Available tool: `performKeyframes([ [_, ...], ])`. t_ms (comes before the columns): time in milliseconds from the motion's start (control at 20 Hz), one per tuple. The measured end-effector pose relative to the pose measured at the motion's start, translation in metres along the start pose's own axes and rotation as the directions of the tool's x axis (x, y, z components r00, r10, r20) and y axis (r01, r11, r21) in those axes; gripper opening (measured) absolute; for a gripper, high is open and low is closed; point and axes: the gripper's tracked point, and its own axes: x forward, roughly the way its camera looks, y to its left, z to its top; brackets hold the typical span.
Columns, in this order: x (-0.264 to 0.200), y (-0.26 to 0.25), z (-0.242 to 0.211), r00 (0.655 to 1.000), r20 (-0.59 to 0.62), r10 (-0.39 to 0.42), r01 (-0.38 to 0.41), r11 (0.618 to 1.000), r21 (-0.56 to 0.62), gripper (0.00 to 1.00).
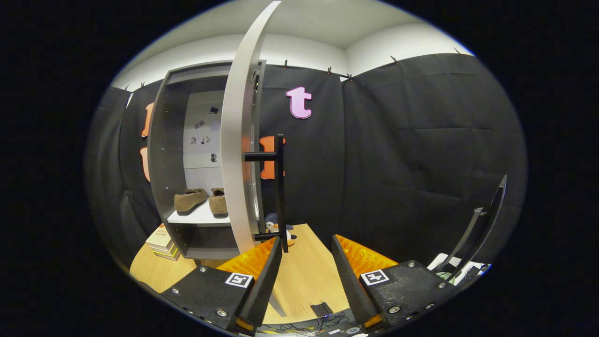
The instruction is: Open the shoe cabinet door, grab the shoes and put them into the shoe cabinet, then close the shoe cabinet door.
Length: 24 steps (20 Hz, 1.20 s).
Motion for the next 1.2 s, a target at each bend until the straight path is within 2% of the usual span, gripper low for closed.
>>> performKeyframes([
  [600, -0.014, 0.103, -0.004, 0.975, 0.029, 0.22, -0.22, 0.975, -0.008, 0.7],
  [1200, -0.011, 0.156, -0.005, 0.925, 0.046, 0.378, -0.378, 0.926, 0.004, 0.71],
])
